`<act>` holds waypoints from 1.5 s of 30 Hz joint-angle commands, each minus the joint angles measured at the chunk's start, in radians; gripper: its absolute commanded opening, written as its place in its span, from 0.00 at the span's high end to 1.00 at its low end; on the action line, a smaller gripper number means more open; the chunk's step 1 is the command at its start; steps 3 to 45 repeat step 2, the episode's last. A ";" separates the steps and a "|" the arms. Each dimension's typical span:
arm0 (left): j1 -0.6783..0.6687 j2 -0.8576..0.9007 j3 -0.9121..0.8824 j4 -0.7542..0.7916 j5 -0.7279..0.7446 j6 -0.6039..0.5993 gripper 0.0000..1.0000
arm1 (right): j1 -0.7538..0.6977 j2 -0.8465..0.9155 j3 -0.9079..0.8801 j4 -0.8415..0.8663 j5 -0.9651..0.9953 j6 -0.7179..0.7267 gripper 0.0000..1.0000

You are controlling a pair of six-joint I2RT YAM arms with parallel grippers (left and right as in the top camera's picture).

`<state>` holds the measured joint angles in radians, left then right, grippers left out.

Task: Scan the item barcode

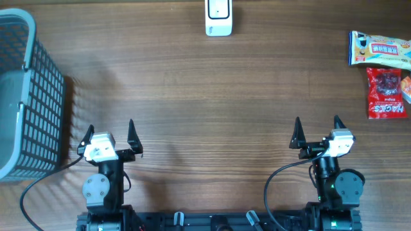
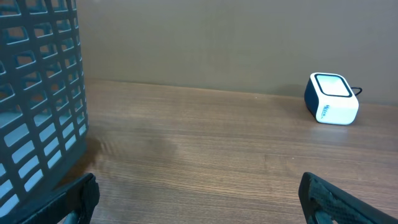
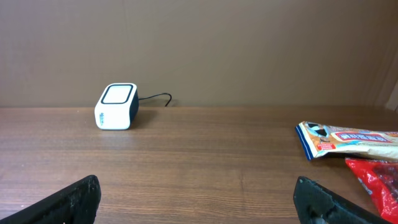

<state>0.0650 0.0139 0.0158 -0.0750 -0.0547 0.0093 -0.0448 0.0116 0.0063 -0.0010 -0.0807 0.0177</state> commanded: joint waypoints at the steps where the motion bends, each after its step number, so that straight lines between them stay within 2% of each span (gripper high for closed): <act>1: 0.005 -0.009 -0.010 0.005 0.012 -0.014 0.00 | -0.005 -0.008 -0.001 0.002 0.013 0.008 0.01; 45: 0.005 -0.009 -0.010 0.005 0.012 -0.014 0.00 | -0.005 -0.008 -0.001 0.002 0.013 0.008 0.00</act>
